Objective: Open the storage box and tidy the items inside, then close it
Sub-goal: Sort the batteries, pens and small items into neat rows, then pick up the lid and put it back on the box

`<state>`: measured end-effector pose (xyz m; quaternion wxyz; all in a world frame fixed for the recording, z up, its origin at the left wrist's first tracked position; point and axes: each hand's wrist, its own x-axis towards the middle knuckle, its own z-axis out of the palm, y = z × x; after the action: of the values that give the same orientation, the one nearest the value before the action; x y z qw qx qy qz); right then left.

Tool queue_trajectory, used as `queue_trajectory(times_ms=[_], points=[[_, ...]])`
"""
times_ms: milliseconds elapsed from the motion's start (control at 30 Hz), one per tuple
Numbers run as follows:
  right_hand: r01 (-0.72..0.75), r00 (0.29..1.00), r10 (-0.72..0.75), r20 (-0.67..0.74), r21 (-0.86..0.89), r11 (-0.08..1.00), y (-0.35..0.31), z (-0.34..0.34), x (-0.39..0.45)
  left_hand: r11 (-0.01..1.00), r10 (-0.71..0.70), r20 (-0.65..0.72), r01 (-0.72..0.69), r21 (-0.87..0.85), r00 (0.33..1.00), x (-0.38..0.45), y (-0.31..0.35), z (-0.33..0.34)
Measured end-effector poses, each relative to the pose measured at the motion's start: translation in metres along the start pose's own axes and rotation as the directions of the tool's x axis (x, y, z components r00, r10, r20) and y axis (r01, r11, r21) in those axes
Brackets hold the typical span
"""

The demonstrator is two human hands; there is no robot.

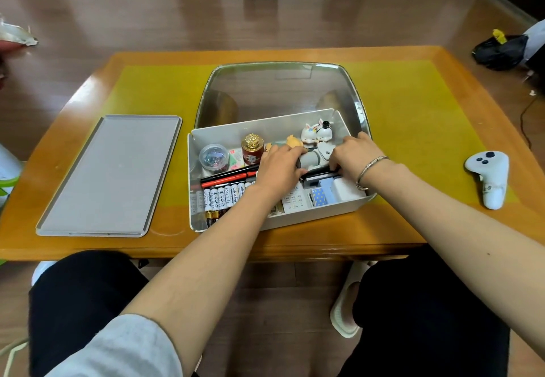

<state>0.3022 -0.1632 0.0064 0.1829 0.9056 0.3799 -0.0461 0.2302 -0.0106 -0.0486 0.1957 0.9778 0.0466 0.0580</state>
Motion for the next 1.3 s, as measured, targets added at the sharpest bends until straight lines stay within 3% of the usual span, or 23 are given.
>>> queue_trajectory(times_ms=[200, 367, 567, 733, 900, 1033, 1300], points=[[-0.006, 1.0, 0.009, -0.03, 0.09, 0.996, 0.003, 0.001, -0.003, 1.0, 0.012, 0.004, -0.012, -0.006, 1.0, 0.003, 0.001, 0.001], [-0.081, 0.959, 0.136, -0.249, 0.222, 0.972, 0.016, 0.008, -0.003, 0.998, 0.002, 0.088, 0.004, -0.066, 0.996, 0.0, 0.004, 0.005], [-0.019, 0.983, 0.046, -0.179, 0.151, 0.988, 0.014, 0.013, -0.002, 0.91, -0.127, 0.236, 0.207, -0.359, 0.963, 0.003, 0.005, -0.005], [-0.005, 0.988, 0.028, -0.149, 0.153, 0.988, 0.014, 0.014, 0.007, 0.843, -0.165, 0.202, 0.244, -0.48, 0.965, 0.005, 0.01, -0.013], [0.03, 0.994, -0.008, -0.112, 0.197, 0.98, 0.022, 0.016, 0.014, 0.897, -0.127, 0.118, 0.165, -0.409, 0.985, 0.002, 0.012, -0.012], [0.044, 0.998, -0.029, -0.062, 0.261, 0.964, 0.027, 0.013, 0.019, 0.956, 0.028, 0.096, 0.001, -0.293, 0.995, 0.0, 0.008, -0.012], [0.019, 0.993, 0.01, -0.116, 0.252, 0.968, 0.021, 0.009, 0.014, 0.977, 0.054, -0.045, -0.062, -0.202, 0.998, 0.0, 0.006, -0.002]])
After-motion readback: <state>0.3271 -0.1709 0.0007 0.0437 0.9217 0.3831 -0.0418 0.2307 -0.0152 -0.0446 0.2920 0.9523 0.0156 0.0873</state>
